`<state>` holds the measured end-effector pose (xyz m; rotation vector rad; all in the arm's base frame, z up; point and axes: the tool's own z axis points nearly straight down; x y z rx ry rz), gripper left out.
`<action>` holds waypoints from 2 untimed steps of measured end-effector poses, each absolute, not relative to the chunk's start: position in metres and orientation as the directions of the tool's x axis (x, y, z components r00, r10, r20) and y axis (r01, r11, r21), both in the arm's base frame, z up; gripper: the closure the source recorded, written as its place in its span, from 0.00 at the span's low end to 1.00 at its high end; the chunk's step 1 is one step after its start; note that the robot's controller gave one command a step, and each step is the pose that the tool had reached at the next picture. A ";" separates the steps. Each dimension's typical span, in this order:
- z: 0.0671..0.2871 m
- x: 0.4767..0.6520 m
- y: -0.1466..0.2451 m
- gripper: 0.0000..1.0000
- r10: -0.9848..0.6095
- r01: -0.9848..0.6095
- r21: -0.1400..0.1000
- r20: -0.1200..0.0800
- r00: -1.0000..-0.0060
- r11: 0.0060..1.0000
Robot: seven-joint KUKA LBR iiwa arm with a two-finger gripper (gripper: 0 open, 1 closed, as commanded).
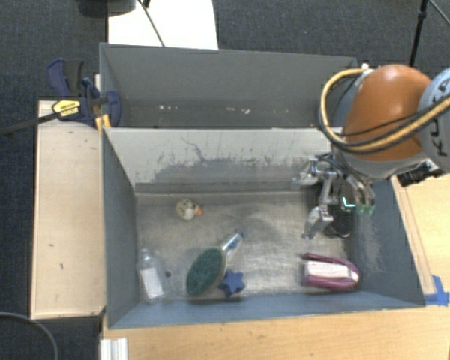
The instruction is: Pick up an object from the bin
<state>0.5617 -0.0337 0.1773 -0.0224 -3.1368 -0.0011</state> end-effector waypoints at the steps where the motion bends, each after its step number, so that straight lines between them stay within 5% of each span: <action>1: 0.079 0.541 0.015 0.00 -0.038 -0.038 0.003 0.006 -0.999 0.999; 2: 0.073 0.552 0.095 0.00 -0.105 -0.105 0.003 -0.014 -0.994 0.994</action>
Offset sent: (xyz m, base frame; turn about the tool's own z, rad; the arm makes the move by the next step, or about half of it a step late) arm -0.0188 0.0456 -0.0943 -0.0474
